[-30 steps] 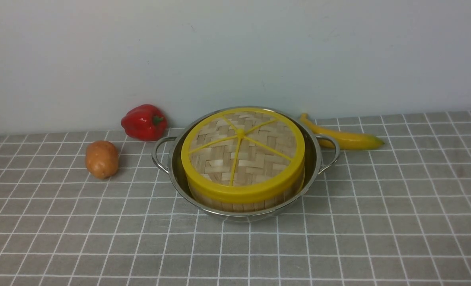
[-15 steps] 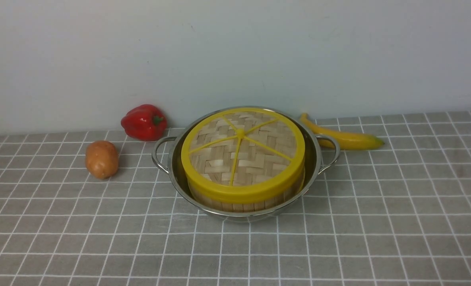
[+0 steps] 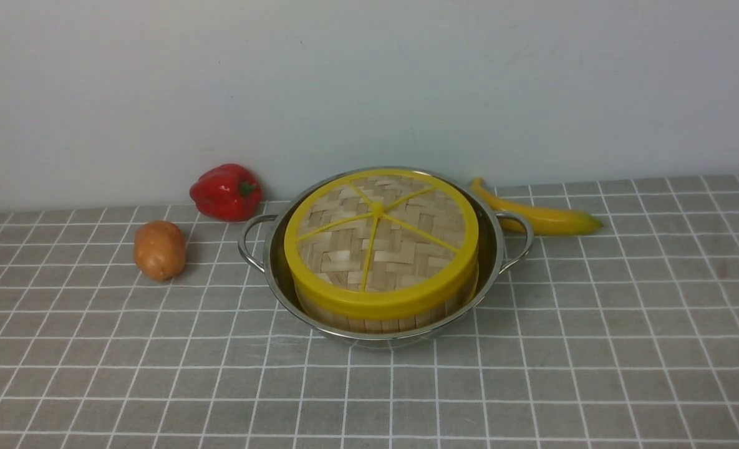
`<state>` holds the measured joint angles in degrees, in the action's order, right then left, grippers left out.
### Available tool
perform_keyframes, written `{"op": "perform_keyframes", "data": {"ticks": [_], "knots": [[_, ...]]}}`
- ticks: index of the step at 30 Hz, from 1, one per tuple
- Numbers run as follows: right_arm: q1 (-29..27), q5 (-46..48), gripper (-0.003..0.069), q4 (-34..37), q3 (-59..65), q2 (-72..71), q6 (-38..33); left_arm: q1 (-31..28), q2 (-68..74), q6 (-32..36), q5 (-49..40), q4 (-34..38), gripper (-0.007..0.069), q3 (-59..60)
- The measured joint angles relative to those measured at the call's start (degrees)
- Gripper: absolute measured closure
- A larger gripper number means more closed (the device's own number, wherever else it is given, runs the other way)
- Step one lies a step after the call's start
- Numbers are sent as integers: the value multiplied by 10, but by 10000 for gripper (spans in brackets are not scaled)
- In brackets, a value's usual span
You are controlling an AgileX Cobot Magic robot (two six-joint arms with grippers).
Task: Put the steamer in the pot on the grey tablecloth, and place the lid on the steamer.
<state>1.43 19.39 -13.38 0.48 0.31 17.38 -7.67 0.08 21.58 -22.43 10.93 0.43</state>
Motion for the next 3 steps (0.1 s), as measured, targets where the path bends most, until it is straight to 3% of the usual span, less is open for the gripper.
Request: {"op": "perform_keyframes", "data": {"ticks": [3], "knots": [[0, 0, 419, 0, 0, 0, 0, 0, 0, 0, 0, 0, 224, 0]]}}
